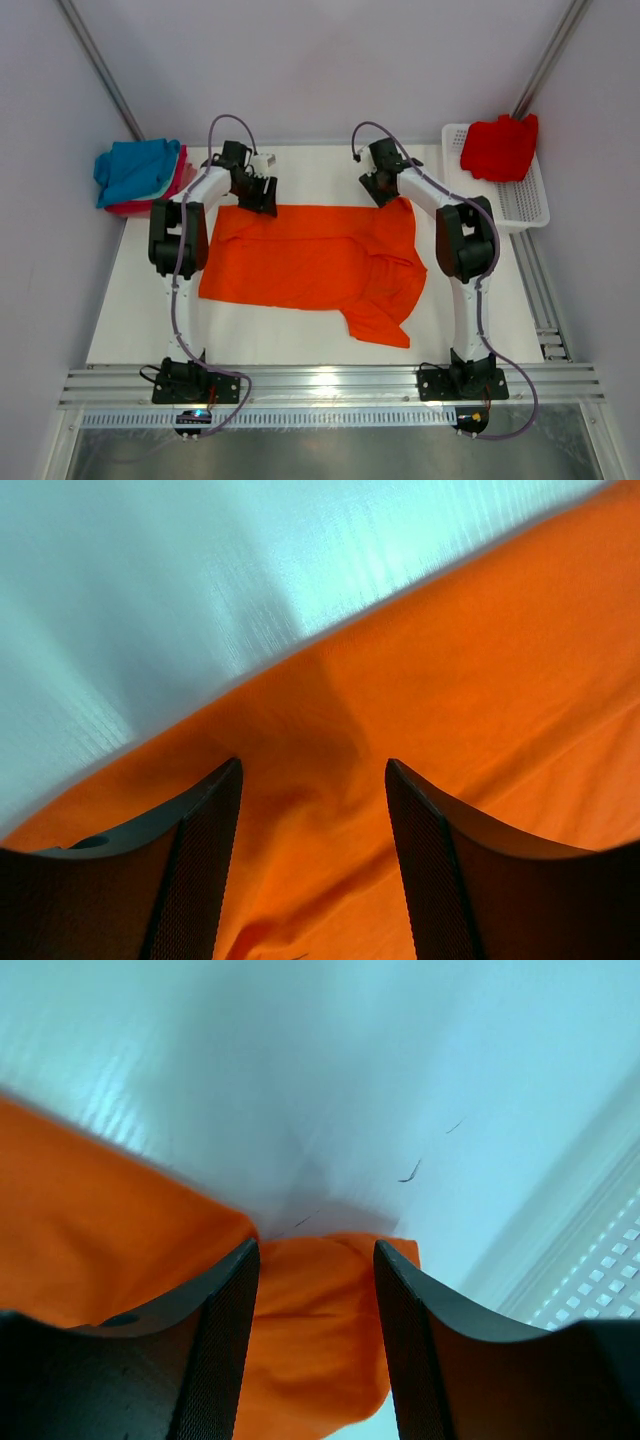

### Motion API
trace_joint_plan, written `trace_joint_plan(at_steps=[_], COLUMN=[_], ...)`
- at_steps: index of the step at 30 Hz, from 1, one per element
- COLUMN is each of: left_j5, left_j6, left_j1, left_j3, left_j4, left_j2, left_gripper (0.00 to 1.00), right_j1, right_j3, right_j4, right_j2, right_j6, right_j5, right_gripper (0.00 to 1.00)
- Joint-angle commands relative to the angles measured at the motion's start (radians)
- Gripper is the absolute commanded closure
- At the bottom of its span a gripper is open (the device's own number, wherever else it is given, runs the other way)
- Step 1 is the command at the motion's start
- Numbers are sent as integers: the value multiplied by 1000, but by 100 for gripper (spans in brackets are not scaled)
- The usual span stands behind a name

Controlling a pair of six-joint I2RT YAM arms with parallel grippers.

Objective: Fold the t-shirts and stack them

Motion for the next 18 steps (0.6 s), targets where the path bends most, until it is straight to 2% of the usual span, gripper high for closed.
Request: trace_joint_plan(at_steps=[1,13,18], left_j5=[-15,-23,-42], left_j6=[8,23,31], left_j1=[5,5,5], left_j3=[20,-11,-29], left_j4=[23,3,5], left_j2=[19,-13,-33], left_gripper=[39,40,41], right_j1=[6,-8,-19], right_j3=[52,28,3], right_j4=[44,187,192], right_j2=[56,95,73], right_j6=[14,-29,-46], right_j5=[135,382,406], right_gripper=[47,47,47])
